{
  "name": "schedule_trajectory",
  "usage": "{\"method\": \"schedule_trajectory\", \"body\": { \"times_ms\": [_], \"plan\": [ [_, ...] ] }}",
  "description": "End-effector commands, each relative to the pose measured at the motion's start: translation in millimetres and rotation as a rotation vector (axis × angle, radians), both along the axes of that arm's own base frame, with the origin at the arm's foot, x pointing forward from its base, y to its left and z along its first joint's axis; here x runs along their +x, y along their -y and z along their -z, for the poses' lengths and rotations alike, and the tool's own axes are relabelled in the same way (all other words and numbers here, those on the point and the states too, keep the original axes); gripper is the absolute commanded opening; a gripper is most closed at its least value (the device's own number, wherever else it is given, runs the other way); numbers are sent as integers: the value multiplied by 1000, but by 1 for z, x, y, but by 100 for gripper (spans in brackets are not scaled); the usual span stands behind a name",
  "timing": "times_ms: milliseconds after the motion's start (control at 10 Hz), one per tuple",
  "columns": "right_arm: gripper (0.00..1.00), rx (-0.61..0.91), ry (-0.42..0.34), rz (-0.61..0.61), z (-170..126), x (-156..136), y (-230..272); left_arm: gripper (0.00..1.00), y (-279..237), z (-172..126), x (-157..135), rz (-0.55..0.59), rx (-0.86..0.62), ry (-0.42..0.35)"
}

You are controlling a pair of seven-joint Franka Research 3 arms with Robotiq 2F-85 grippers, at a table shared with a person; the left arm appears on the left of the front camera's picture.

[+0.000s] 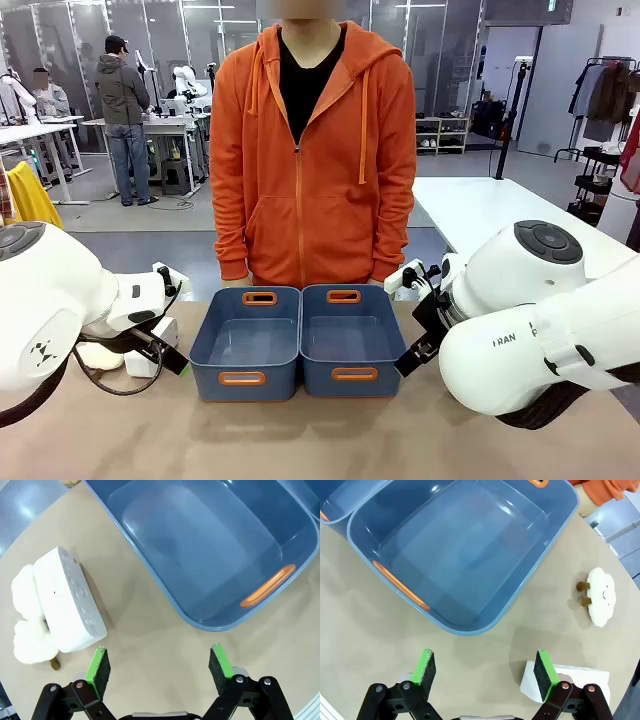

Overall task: Sort the digital clocks into the basket.
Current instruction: Pick up the Digital clock from the table and place it into the empty Plastic storage basket.

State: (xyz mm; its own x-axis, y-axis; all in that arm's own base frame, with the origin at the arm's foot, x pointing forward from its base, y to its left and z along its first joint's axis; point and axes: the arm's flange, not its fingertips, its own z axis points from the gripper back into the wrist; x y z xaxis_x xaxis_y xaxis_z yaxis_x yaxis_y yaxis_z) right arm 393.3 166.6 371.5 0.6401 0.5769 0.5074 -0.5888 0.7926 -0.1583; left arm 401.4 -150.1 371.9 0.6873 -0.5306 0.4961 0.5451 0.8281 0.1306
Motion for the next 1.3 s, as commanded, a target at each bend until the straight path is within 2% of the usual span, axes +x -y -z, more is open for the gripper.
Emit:
{"method": "schedule_trajectory", "body": {
  "times_ms": [0,1000,1200],
  "plan": [
    [100,0,0,0,0,0,0,100,0,0,0,0,0,0],
    [100,-1,1,-1,0,0,0,100,0,0,0,1,0,0],
    [100,73,1,-67,-54,4,39,100,-12,-56,-1,78,-21,-23]
  ]
}}
